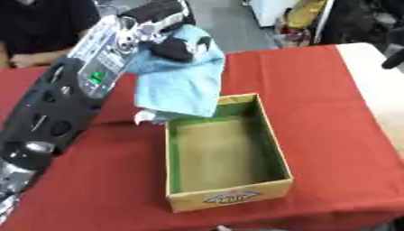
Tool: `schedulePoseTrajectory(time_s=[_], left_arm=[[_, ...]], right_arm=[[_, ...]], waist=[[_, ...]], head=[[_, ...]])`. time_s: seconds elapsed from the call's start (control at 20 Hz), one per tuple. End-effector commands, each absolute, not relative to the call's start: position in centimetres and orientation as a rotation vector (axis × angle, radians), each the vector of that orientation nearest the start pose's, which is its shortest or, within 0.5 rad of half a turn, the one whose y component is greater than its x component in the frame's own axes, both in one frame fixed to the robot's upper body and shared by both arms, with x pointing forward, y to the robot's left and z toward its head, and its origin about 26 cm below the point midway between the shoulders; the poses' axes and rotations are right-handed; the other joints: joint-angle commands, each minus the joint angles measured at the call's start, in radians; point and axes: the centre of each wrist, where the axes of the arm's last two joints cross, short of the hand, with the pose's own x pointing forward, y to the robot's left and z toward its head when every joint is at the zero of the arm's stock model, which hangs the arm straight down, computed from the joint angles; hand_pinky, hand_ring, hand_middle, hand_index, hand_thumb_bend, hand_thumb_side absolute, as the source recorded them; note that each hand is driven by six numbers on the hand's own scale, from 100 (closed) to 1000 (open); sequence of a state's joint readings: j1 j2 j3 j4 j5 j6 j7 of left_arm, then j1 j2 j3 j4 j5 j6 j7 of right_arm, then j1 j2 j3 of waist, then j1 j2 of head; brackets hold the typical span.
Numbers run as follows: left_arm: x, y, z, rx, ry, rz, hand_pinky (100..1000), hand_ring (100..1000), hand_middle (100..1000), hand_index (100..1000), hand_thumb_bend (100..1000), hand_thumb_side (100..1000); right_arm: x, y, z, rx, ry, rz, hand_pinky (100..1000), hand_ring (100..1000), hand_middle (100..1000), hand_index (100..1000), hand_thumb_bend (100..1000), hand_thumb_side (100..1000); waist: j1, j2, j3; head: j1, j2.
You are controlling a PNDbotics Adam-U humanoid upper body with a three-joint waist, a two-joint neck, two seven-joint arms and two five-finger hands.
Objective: Pick up objects on the table and place them in the box.
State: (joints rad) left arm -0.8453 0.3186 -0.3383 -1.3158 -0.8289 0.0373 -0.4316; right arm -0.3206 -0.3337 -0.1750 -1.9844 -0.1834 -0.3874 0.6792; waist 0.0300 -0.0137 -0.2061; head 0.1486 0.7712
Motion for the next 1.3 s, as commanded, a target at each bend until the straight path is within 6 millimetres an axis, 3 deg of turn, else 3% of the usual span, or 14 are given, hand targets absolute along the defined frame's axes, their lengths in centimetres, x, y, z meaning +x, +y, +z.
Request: schedulePoseTrajectory(time_s=[0.05,0.1,0.15,0.2,0.25,0.5,0.85,1.2,1.3], left_arm=[[43.0,15.1,18.9,0.758,-1.557,-1.658,155,342,518,573,100,220],[43.0,14.9,18.0,0.739,-1.513,-1.725,479,590,748,791,380,591],[43.0,14.8,17.1,0.714,-1.465,-1.797,618,723,833,875,541,789],[42.9,14.7,16.5,0.690,-1.430,-1.852,435,557,734,767,100,966],[42.8,14.8,16.2,0.678,-1.411,-1.881,756,834,919,948,731,979],[42.6,15.5,15.6,0.661,-1.372,-1.932,796,875,951,960,740,1000],[42.5,15.7,16.1,0.663,-1.391,-1.894,802,882,957,963,674,1000],[42.3,15.7,16.7,0.684,-1.428,-1.874,815,892,975,983,672,1000],[42.3,15.8,17.1,0.703,-1.457,-1.852,823,902,992,1000,616,1000]], right_arm=[[29.9,-30.1,22.7,-0.145,3.228,-1.419,583,784,820,966,100,674],[29.9,-30.1,22.7,-0.148,3.226,-1.422,582,783,819,965,100,674],[29.9,-30.1,22.8,-0.150,3.225,-1.426,581,782,818,965,100,674],[29.9,-30.1,22.8,-0.149,3.225,-1.428,582,783,819,966,100,670],[29.9,-30.1,22.8,-0.149,3.225,-1.429,581,781,817,965,100,674],[29.8,-30.2,22.7,-0.142,3.226,-1.436,579,780,815,965,100,674],[29.8,-30.2,22.6,-0.141,3.226,-1.445,578,778,813,965,100,674],[29.8,-30.2,22.6,-0.141,3.228,-1.446,578,777,812,965,100,674],[29.8,-30.3,22.6,-0.139,3.230,-1.442,579,777,812,965,100,673]], waist=[[-0.002,-0.007,-0.002],[-0.002,-0.007,-0.002],[-0.001,-0.007,-0.002],[-0.001,-0.007,-0.001],[-0.001,-0.007,0.000],[-0.002,-0.007,0.005],[-0.002,-0.007,0.009],[-0.001,-0.009,0.009],[-0.001,-0.009,0.009]], head=[[0.011,-0.001],[0.012,-0.001],[0.012,-0.001],[0.011,-0.001],[0.010,-0.001],[0.002,-0.001],[0.001,-0.001],[0.000,-0.001],[0.000,-0.001]])
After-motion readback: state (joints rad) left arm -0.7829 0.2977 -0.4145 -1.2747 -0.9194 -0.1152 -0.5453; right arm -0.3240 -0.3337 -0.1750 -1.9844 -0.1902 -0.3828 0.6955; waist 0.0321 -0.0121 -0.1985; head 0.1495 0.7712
